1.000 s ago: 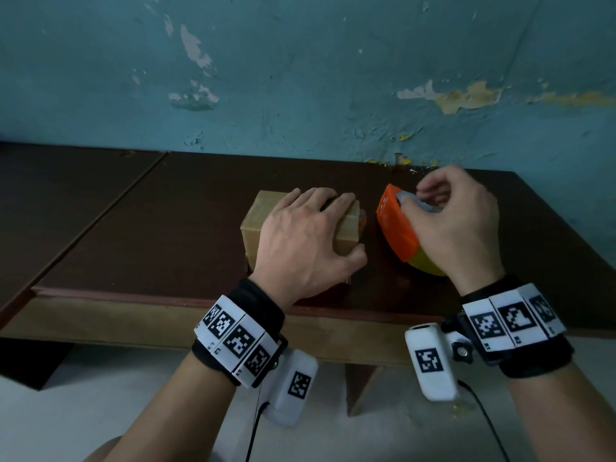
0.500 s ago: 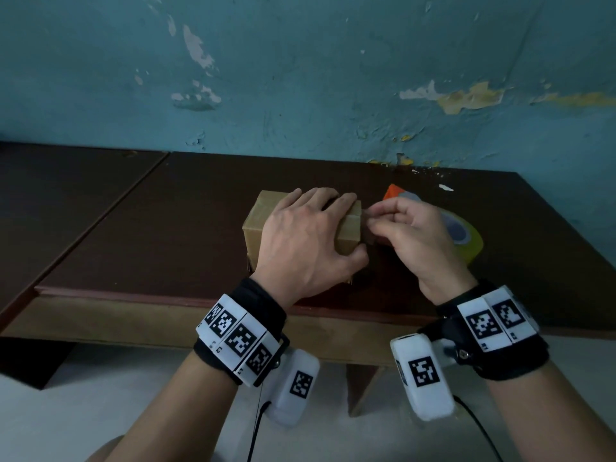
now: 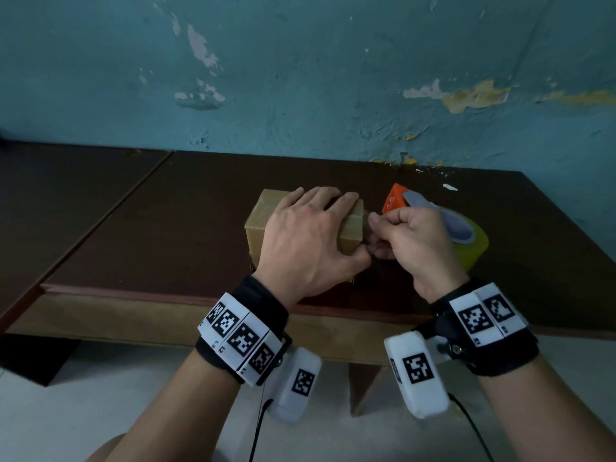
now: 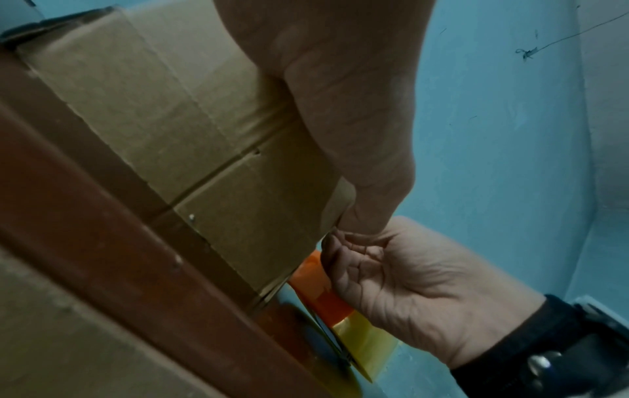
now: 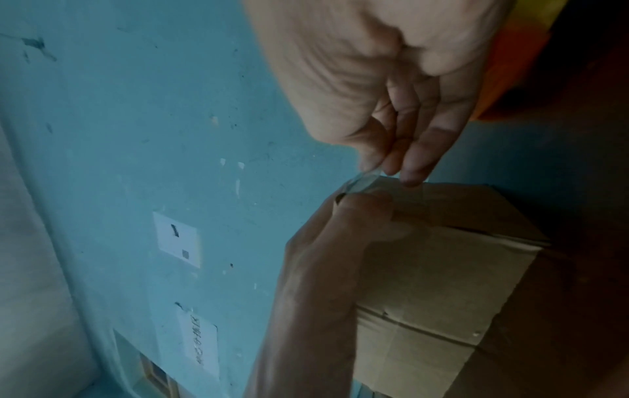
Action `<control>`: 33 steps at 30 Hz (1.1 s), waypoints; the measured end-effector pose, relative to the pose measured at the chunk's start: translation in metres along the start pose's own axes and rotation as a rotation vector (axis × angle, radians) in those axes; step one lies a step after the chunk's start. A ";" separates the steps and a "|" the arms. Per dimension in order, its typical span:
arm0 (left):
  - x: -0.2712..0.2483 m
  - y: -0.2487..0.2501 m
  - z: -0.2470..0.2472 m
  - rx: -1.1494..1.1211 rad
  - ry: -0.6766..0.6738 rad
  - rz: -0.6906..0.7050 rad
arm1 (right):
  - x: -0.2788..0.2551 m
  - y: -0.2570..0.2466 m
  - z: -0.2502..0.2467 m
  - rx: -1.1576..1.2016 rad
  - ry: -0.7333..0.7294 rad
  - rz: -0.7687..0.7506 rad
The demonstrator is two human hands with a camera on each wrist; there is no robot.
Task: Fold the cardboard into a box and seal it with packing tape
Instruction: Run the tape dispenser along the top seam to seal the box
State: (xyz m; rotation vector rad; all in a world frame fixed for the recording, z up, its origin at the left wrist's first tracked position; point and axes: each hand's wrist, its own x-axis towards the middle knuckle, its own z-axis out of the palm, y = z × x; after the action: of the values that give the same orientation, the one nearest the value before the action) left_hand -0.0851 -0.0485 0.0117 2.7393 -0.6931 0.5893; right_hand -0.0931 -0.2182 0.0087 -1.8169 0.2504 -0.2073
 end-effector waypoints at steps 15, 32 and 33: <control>0.000 -0.002 0.000 -0.002 -0.018 0.027 | -0.001 0.012 0.017 0.095 -0.002 -0.002; -0.001 -0.002 0.000 0.011 -0.010 0.034 | -0.007 0.007 0.019 -0.017 -0.163 0.144; -0.001 -0.002 0.000 0.006 -0.008 0.037 | -0.009 0.006 0.020 -0.084 -0.159 0.099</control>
State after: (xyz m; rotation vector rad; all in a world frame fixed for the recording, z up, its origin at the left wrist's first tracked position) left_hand -0.0845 -0.0463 0.0112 2.7411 -0.7469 0.5893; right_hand -0.0967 -0.1987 -0.0023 -1.8879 0.2393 0.0182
